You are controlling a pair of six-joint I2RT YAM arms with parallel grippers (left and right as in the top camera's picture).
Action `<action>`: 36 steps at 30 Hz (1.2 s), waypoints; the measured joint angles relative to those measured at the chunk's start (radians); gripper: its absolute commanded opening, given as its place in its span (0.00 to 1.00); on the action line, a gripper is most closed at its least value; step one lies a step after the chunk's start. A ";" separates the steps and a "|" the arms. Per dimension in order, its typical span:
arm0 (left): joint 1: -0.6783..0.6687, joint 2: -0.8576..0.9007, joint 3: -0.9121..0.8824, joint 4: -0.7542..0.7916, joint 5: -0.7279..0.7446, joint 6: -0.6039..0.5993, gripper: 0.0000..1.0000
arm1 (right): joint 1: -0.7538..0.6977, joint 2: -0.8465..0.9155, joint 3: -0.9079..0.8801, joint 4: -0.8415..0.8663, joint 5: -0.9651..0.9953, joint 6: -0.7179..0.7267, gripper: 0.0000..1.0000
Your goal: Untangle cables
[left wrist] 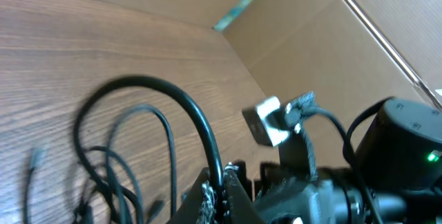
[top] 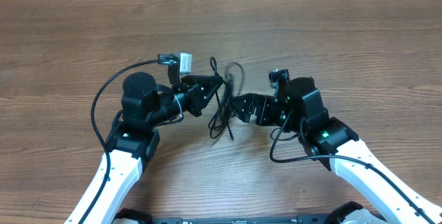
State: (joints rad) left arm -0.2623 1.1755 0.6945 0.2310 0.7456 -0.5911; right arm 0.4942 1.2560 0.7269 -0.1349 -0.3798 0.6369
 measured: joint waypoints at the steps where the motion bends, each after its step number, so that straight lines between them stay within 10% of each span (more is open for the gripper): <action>1: 0.000 0.000 0.000 0.000 0.007 0.000 0.04 | 0.005 0.000 0.000 0.021 -0.007 0.012 1.00; 16: -0.007 0.000 -0.003 0.698 0.223 -0.256 0.04 | 0.043 0.180 0.004 -0.047 0.231 0.208 1.00; 36: 0.656 -0.004 -0.003 0.735 0.493 -0.480 0.04 | -0.704 0.176 0.004 -0.266 0.342 -0.021 1.00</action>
State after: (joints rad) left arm 0.3935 1.1713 0.6914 0.9657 1.2388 -1.0714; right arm -0.2096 1.4322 0.7311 -0.4007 -0.0376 0.6163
